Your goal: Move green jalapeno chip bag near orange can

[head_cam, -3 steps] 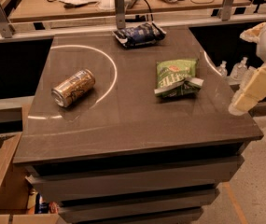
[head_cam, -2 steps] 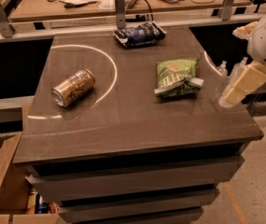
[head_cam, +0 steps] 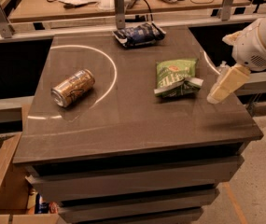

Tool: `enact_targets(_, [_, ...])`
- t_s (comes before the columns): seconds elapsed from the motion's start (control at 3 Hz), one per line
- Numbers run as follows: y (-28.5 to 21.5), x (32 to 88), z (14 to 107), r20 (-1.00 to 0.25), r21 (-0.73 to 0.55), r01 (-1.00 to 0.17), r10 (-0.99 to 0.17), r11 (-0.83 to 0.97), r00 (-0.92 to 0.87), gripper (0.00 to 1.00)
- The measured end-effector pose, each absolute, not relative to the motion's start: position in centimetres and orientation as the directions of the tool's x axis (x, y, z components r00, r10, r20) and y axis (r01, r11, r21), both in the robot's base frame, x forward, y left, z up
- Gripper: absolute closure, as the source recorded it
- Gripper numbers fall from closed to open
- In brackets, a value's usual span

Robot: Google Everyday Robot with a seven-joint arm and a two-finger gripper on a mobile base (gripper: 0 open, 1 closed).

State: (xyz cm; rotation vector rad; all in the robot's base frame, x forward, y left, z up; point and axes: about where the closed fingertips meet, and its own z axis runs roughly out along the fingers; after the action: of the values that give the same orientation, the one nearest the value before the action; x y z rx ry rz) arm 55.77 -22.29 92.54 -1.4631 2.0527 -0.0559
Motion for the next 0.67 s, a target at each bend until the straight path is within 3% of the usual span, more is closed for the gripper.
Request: enact_targets(0.67, [-19.5, 55.7, 90.6, -0.515, -0.358, -0.846, -0.84, 0.394, -0.174, 0.0])
